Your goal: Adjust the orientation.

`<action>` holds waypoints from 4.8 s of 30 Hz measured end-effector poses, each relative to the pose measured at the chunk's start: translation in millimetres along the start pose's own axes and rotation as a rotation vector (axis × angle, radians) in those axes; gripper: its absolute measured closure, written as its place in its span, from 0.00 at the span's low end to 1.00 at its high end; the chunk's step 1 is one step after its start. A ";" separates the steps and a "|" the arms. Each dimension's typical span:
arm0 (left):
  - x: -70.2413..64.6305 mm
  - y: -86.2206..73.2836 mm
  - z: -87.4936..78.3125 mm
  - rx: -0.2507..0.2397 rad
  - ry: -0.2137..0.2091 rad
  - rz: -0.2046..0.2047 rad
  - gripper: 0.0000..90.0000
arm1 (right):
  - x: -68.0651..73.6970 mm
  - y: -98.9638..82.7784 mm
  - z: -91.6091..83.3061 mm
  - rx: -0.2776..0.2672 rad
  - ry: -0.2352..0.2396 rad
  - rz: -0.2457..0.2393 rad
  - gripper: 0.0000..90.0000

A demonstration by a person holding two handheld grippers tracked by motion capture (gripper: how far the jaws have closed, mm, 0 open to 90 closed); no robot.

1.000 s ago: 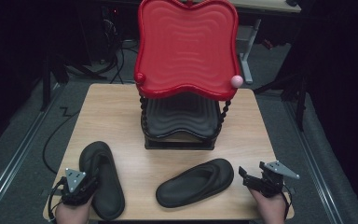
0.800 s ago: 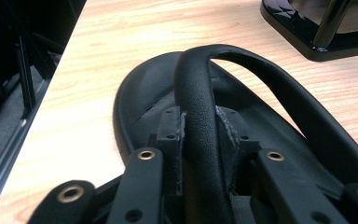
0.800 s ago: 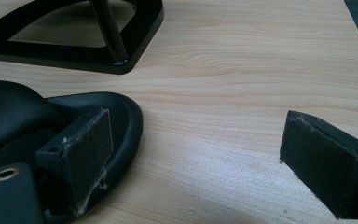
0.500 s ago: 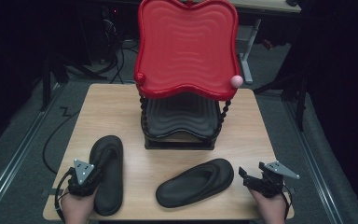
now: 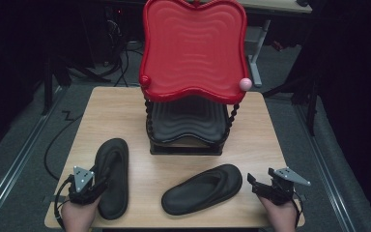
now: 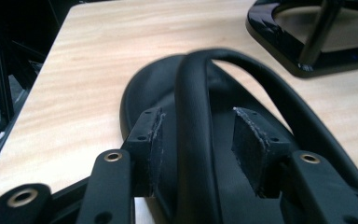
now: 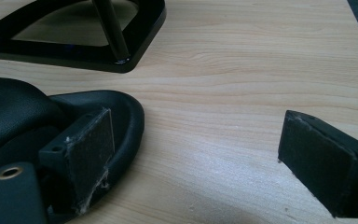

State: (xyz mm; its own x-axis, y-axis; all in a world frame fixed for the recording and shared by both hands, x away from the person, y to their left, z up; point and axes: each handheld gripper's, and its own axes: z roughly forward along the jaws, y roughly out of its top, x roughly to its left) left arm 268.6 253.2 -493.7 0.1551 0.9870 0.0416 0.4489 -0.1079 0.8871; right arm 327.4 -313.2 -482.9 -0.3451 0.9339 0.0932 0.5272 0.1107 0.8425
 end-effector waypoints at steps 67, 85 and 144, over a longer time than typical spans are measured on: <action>-46.2 6.3 -75.9 -0.293 -0.113 0.009 0.85 | 61.1 22.3 0.2 -0.128 0.093 -0.112 0.23; -108.7 34.6 -47.0 -0.329 -0.240 0.095 0.86 | 110.5 23.2 -7.5 -0.141 0.185 -0.120 0.26; -161.3 111.9 77.0 -0.372 -0.233 0.095 0.74 | 187.6 94.8 65.2 -0.348 0.023 -0.182 0.91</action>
State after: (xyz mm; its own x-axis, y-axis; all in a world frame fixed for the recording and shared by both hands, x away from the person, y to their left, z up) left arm 361.6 72.8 -436.6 0.3936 0.9171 0.0640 0.0830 -0.1048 0.9910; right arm 363.3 -105.3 -420.1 -0.4285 0.9011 -0.0659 0.1617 0.1483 0.9756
